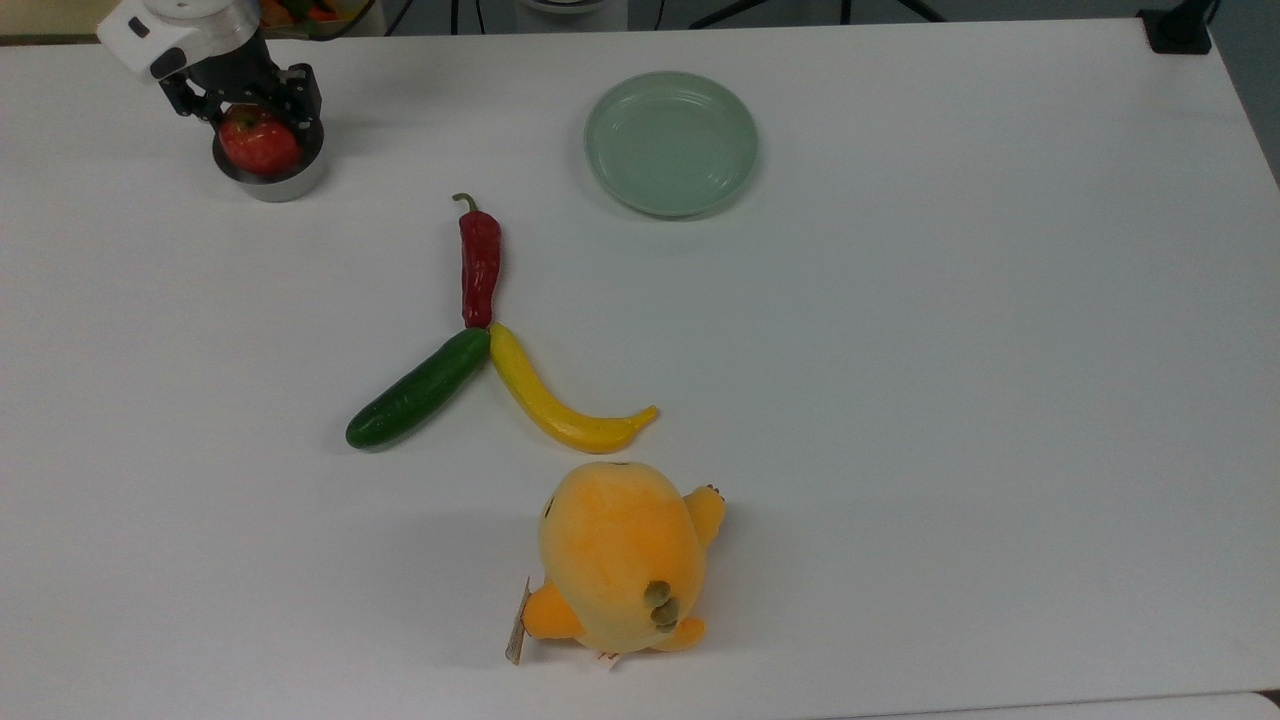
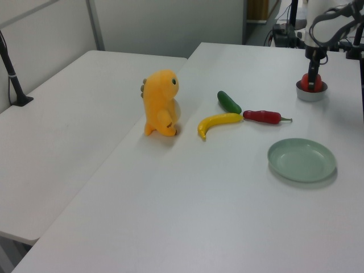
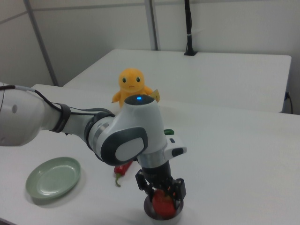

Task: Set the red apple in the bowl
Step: 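Carry the apple over the grey metal bowl and lower it in, then open the gripper to release the apple into the bowl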

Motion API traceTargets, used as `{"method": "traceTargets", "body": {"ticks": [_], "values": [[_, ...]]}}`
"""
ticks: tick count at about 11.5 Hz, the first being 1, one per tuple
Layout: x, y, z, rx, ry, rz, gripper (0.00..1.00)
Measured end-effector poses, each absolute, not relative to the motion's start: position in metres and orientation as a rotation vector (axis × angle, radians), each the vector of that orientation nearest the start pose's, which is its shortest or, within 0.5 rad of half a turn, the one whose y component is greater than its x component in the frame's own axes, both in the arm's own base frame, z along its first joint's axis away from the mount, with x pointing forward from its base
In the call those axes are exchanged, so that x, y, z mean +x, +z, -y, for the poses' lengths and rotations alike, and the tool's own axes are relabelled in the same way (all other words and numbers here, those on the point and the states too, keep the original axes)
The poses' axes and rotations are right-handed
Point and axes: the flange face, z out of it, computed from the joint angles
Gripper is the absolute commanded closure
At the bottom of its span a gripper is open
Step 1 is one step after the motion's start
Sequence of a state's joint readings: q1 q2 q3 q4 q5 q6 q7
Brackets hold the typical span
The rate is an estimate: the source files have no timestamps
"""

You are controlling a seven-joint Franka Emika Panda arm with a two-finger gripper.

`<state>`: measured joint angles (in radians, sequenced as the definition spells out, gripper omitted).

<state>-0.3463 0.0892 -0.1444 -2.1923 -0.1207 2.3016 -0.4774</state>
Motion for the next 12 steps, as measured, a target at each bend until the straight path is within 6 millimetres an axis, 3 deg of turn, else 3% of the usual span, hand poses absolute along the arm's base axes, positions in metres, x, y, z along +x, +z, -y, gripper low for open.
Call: {"method": "traceTargets", "body": {"ticks": [1,2,4,10,12], "values": [[0.478,0.344,0.26,-3.245,0.031,0.105,0.6],[0.477,0.343,0.259,-3.245,0.029,0.106,0.47],[0.477,0.343,0.26,-3.245,0.03,0.105,0.0],[0.477,0.347,0.26,-3.248,0.019,0.103,0.0],[0.482,0.368,0.255,-3.262,-0.038,0.075,0.0]]}}
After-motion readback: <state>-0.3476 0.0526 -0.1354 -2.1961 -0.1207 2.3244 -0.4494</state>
